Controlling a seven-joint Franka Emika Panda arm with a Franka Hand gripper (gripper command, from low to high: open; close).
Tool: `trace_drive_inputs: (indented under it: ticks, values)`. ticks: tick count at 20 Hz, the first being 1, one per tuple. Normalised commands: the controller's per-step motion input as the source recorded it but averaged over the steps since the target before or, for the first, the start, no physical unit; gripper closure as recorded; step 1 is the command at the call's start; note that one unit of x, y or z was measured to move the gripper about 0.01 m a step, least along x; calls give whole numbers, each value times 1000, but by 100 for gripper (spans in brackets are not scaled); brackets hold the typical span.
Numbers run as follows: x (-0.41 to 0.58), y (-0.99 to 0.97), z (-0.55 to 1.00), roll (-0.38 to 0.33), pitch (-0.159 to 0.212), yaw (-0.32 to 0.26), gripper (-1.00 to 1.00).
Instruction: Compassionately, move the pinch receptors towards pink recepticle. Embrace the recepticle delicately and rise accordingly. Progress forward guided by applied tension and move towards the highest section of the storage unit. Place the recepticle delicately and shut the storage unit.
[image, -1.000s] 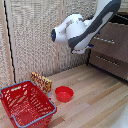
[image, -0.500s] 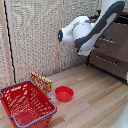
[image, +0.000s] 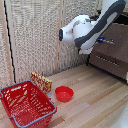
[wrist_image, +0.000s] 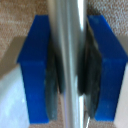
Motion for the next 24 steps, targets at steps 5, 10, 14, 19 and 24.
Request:
trace_drive_inputs:
  ticks: [5,10,14,19,24]
  values:
    - [25,-217,539,-71,143,0,100]
    - [0,-447,667,-29,157,7,100]
    - [-1,-569,623,-39,104,15,100]
    - [-75,-787,483,-31,8,0,100]
    - [-93,-985,370,0,-21,0,100]
